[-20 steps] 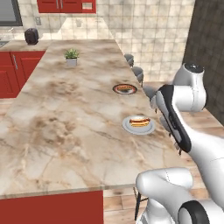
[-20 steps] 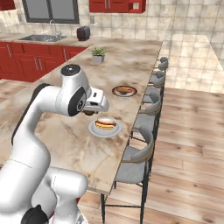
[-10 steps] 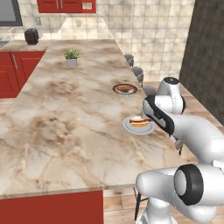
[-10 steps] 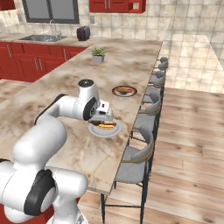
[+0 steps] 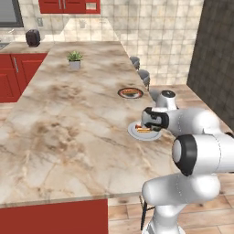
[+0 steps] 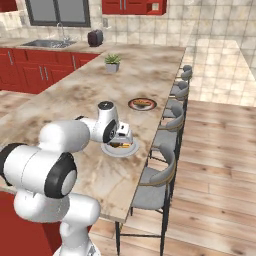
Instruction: Pick up the kiwi and tangerine from the fridge and place one fruit on each plate on the dining counter.
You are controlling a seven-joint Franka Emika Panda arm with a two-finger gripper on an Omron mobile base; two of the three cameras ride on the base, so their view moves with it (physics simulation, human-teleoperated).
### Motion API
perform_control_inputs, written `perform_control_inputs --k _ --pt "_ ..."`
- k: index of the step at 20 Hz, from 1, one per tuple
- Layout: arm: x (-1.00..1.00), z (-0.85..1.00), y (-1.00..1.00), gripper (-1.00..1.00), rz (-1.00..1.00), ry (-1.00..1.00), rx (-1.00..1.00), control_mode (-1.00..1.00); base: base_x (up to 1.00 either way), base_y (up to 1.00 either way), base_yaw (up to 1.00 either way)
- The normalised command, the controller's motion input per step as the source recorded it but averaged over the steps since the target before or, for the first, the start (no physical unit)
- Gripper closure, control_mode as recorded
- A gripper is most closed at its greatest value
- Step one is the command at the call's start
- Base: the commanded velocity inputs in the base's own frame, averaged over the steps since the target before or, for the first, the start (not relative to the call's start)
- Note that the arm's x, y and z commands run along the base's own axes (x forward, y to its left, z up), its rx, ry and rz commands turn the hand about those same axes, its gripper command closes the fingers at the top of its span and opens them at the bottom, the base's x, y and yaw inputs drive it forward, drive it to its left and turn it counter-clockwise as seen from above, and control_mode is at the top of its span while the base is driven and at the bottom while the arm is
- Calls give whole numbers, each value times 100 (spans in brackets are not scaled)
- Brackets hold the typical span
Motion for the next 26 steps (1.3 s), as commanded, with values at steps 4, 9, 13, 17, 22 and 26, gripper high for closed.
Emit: perform_control_inputs --k 4,9,13,17,22,26 --pt "65 -58 0 100 0 5 0 -100 0 0 0" --pt "38 -53 0 100 0 1 0 -100 0 0 0" --pt "14 -33 0 100 0 0 0 -100 0 0 0" --pt "14 -16 0 -100 0 0 0 -100 0 0 0" --pt "37 -1 0 -100 0 0 0 -100 0 0 0" --pt "10 0 0 -100 3 0 0 -100 0 0 0"
